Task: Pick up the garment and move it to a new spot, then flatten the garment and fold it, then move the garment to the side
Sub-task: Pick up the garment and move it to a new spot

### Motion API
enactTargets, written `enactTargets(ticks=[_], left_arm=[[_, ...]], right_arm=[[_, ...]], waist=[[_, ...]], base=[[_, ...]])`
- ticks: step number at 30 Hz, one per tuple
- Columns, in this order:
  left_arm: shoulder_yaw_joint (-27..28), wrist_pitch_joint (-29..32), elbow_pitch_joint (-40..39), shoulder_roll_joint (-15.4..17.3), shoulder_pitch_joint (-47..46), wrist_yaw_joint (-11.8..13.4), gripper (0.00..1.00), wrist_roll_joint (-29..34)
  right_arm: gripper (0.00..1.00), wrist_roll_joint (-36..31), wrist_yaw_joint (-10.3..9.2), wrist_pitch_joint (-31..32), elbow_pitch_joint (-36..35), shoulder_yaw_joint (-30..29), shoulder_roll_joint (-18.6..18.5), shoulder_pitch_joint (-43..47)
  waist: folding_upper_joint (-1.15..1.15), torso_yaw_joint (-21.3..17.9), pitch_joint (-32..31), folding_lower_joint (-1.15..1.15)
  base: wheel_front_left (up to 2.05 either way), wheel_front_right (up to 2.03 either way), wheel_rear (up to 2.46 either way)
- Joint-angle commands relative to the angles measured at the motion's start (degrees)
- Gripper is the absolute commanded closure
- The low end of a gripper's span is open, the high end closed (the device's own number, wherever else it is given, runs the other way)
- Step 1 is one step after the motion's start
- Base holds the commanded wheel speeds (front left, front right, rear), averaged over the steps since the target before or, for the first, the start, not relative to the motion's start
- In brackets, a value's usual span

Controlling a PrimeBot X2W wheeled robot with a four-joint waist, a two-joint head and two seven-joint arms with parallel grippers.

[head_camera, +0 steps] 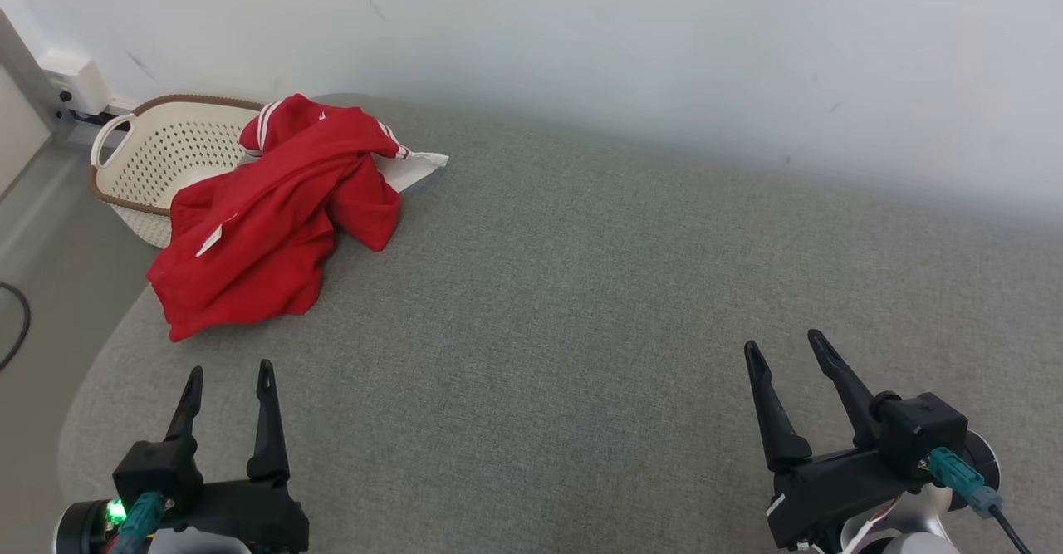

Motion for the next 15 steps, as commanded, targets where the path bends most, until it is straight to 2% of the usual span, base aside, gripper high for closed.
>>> enactTargets(ticks=[1,15], left_arm=[[0.0,-0.1,-0.3,0.2,0.7,0.4,0.00,-0.1],[-0.1,0.0,-1.4,0.8,-0.7,0.8,0.00,-0.6]], right_arm=[[0.00,-0.2,0.04,0.1,-0.2,0.2,-0.2,0.6],[0.00,-0.3,0.04,0.6,-1.0,0.1,-0.8,0.2]], waist=[[0.00,0.3,0.3,0.01],[0.00,0.2,1.3,0.01]], base=[[0.00,0.00,0.00],[0.00,0.00,0.00]])
